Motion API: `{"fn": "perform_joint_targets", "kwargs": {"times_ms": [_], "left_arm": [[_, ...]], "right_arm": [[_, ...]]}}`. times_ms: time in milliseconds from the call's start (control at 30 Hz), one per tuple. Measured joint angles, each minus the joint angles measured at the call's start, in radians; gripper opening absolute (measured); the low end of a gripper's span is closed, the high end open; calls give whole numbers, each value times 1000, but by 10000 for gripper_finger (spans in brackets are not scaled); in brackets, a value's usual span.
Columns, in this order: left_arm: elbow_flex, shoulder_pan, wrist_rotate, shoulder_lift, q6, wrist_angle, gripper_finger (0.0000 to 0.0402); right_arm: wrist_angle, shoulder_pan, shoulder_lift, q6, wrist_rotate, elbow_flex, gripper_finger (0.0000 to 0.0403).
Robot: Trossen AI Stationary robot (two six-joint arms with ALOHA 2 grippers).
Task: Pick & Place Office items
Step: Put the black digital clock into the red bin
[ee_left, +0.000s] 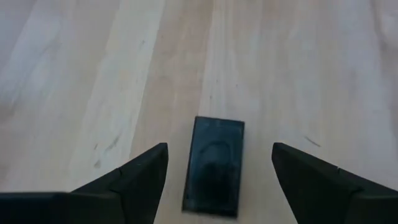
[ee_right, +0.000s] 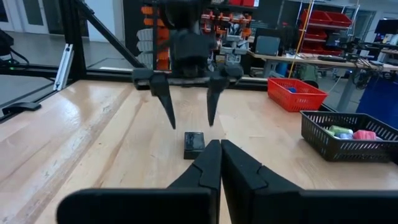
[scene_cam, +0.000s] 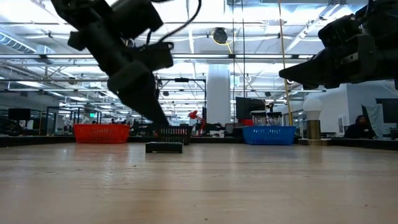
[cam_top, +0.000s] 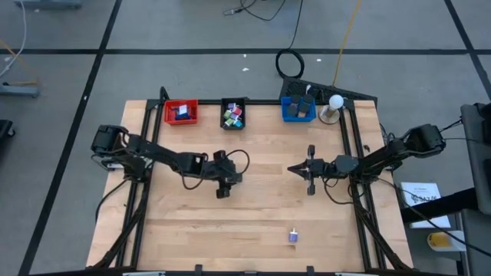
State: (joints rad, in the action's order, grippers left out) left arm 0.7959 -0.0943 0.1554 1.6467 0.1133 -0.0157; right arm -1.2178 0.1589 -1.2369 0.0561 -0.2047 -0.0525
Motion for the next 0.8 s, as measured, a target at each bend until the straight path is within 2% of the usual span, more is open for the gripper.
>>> {"fn": "perform_joint_targets", "kwargs": {"times_ms": [333,433,600,800], "left_arm": [[0,41,-29,103,-67,27,287],[0,41,-36,104,-66,27,252],[0,41,-43,94,-98,18,160],[-2,75,-33,7,-146,-53,155]], "right_arm": [[36,0,-1,-18,-1,0,1],[34,0,-1,-18,-1,0,1],[36,0,-1,-19,-1,0,2],[41,0,-1,-19,-2,0,1]]}}
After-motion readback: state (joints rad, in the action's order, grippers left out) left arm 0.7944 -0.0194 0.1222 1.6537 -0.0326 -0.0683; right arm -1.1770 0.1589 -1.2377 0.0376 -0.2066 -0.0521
